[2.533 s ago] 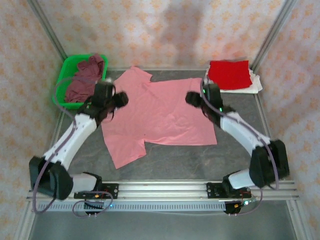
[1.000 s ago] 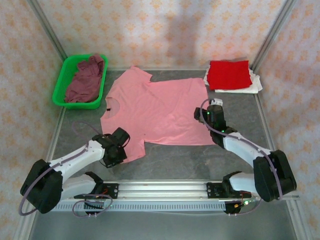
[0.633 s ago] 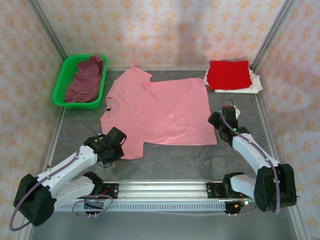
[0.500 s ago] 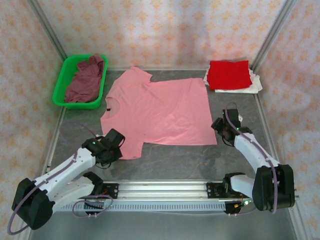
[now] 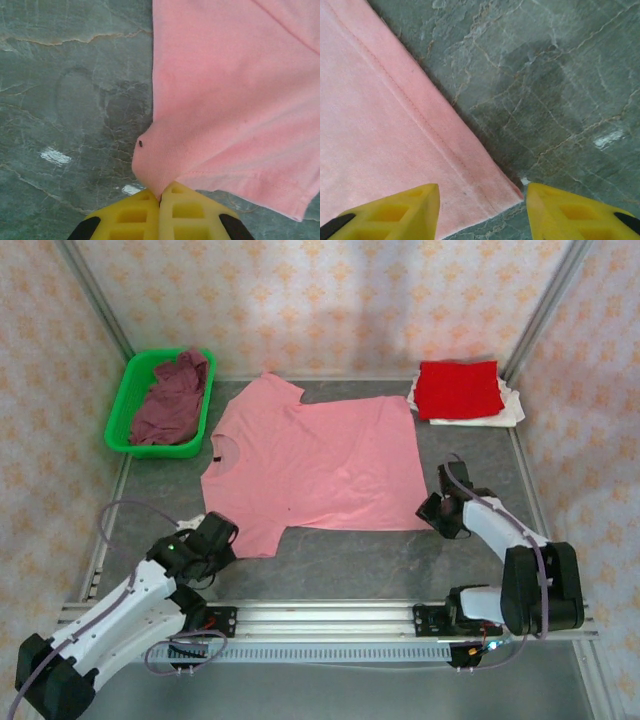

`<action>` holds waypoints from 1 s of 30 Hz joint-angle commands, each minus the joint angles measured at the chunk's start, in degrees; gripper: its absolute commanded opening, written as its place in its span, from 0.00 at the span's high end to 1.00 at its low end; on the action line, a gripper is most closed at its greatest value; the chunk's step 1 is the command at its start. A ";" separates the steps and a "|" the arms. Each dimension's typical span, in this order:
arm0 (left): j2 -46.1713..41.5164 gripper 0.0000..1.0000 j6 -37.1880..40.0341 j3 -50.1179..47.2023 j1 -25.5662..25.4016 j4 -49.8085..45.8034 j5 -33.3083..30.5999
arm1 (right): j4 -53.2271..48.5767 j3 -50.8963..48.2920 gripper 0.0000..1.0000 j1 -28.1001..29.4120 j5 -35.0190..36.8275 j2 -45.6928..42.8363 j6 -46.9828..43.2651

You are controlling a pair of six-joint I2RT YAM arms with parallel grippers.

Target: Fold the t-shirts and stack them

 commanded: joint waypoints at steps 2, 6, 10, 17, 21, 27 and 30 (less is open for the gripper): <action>-1.31 1.00 -1.84 -1.11 -0.21 -2.22 -2.84 | 2.25 -1.40 0.54 -0.14 -1.05 1.18 1.26; -1.49 1.00 -2.02 -1.28 -0.21 -1.77 -2.81 | 4.37 -2.26 0.58 -0.03 -0.67 3.49 1.02; -1.84 1.00 -2.15 -1.59 -0.21 -1.26 -3.10 | 5.75 -2.04 0.65 0.34 -0.25 4.28 0.83; -3.47 1.00 -3.73 0.25 -0.22 -2.93 -4.75 | 1.81 -0.98 0.90 0.61 -0.69 2.87 0.32; -5.61 1.00 -5.36 1.43 -0.17 -4.86 -5.44 | -1.77 -0.20 1.00 0.61 -0.74 -0.31 0.11; -12.30 1.00 -9.29 3.32 -0.19 -9.09 -5.42 | -6.97 -0.15 1.00 0.56 -1.01 -5.26 0.30; -15.65 1.00 -9.70 4.23 -0.20 -11.03 -5.69 | -9.09 -0.07 1.00 0.53 -1.57 -8.01 0.39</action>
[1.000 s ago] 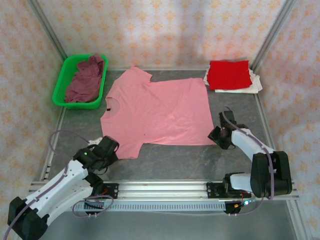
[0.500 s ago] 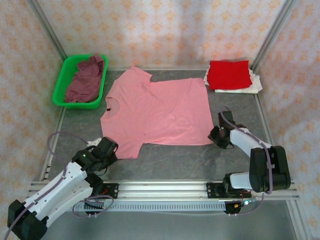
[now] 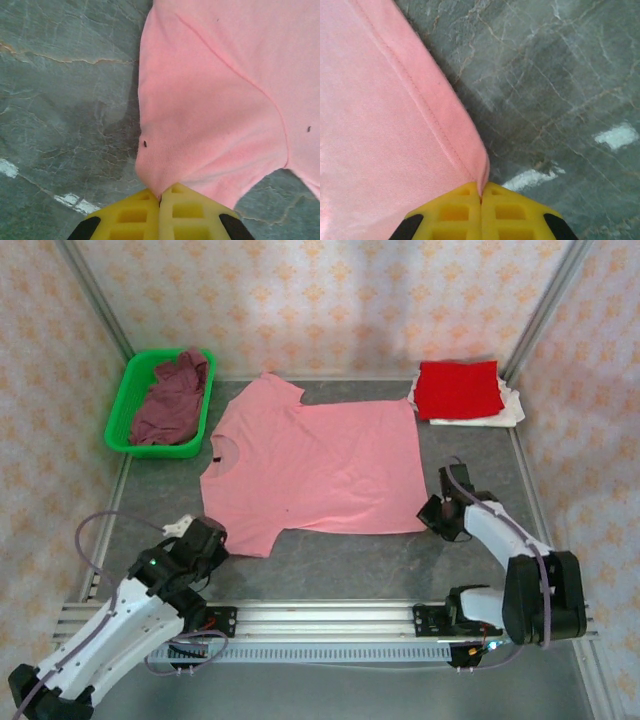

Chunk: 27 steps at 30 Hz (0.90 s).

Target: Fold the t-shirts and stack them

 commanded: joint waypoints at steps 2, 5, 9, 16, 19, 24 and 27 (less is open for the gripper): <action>-3.63 1.00 -2.44 2.59 -0.21 -5.88 -2.66 | -7.16 1.26 1.00 0.28 -0.23 -4.13 0.24; -3.69 1.00 -0.92 4.47 -0.23 -6.24 -2.65 | -9.16 1.99 1.00 0.28 0.60 -7.17 -0.02; -1.05 1.00 2.81 6.71 -0.14 -4.81 -5.92 | -8.03 3.09 1.00 0.28 1.39 -7.33 -1.09; 10.33 1.00 13.88 13.22 5.25 3.56 -2.27 | -6.55 8.75 1.00 0.28 1.00 -1.85 -3.72; 15.31 1.00 20.12 14.54 12.18 7.37 5.01 | -6.37 11.37 1.00 0.28 2.04 1.29 -5.60; 25.05 1.00 30.22 21.14 17.55 8.77 9.33 | -5.46 14.75 1.00 0.28 2.76 6.10 -7.44; 31.50 1.00 34.65 26.17 18.55 7.44 10.82 | -4.59 16.33 1.00 0.29 3.01 8.26 -7.73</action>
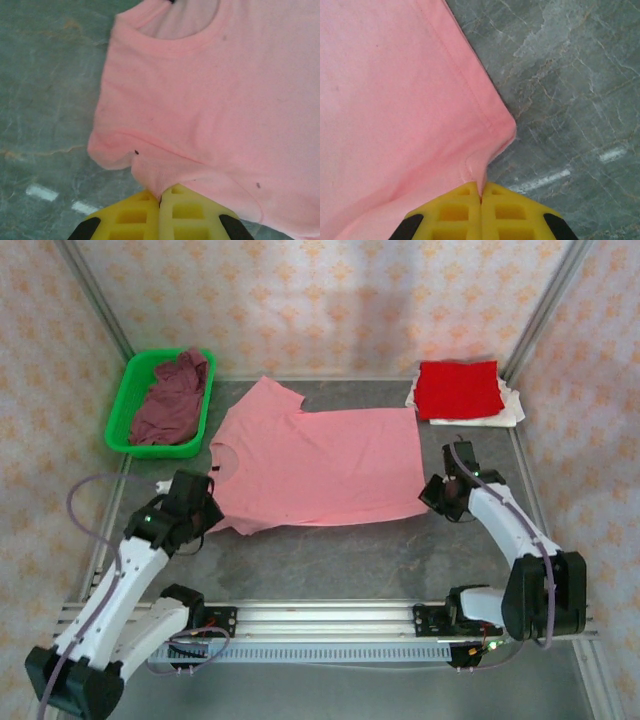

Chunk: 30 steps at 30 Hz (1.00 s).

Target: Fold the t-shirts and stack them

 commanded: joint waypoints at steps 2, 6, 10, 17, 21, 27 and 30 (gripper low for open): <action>6.53 1.00 11.07 7.50 1.27 0.00 2.53 | 1.01 2.94 1.00 0.17 2.82 2.24 -1.77; 9.92 1.00 13.71 10.53 2.64 -0.12 1.13 | 1.55 4.07 1.00 -0.28 3.88 3.78 -2.09; 12.92 1.00 16.23 12.53 4.09 -0.03 1.01 | 2.63 5.47 1.00 -0.75 3.92 6.04 -2.36; 19.59 1.00 19.19 16.59 4.52 0.97 -0.48 | 3.89 10.04 1.00 -0.76 2.88 11.56 -2.71; 22.79 1.00 20.51 18.60 4.81 1.10 -0.92 | 4.88 11.61 1.00 -0.76 1.99 13.77 -2.45; 26.92 1.00 22.29 21.64 5.16 1.24 -1.35 | 4.89 13.45 0.99 -0.75 2.52 16.42 -2.54; 29.07 1.00 23.43 23.17 5.45 1.37 -1.44 | 5.14 14.17 0.99 -0.77 2.34 17.56 -2.45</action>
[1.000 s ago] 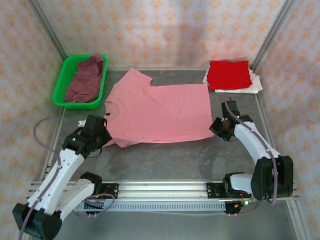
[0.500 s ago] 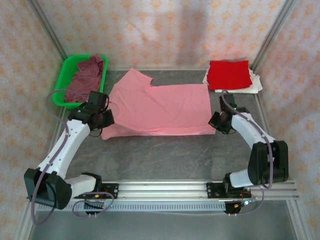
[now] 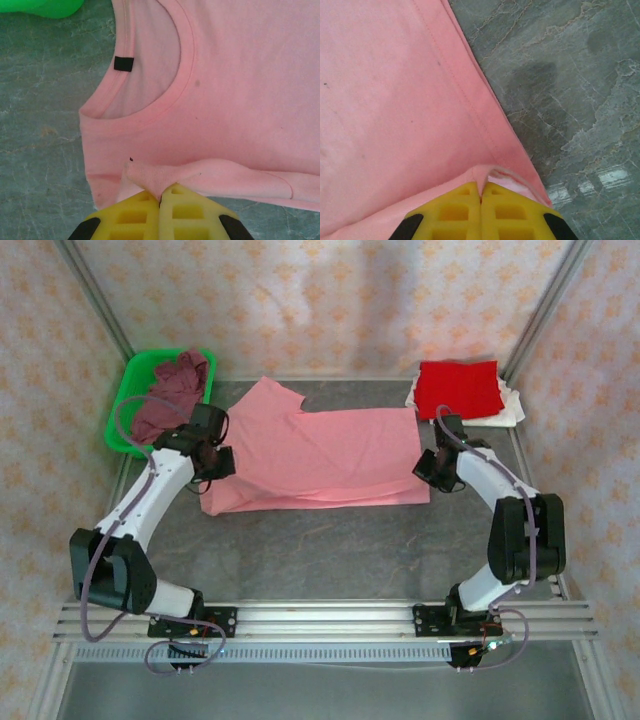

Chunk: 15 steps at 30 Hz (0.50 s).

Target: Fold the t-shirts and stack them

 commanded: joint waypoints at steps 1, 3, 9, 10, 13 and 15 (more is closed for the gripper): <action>2.13 1.00 2.74 3.13 0.88 0.56 -1.94 | 0.83 1.95 0.99 -0.38 0.94 1.30 -0.52; 3.50 1.00 3.09 4.15 0.84 0.68 -1.56 | 1.29 2.34 0.99 -0.38 0.70 2.11 -0.42; 8.65 1.00 4.67 7.48 1.07 1.11 -2.59 | 1.38 3.93 0.98 -0.36 1.03 4.72 -0.27; 9.83 1.00 4.81 8.51 1.10 1.15 -2.59 | 1.50 4.19 0.98 -0.36 1.18 5.10 -0.24; 13.87 1.00 5.19 12.49 1.48 1.07 -2.84 | 1.82 5.65 0.98 -0.36 1.76 6.63 0.17; 17.11 1.00 5.63 15.87 1.72 0.83 -2.77 | 1.90 7.24 0.97 -0.45 2.22 7.99 0.30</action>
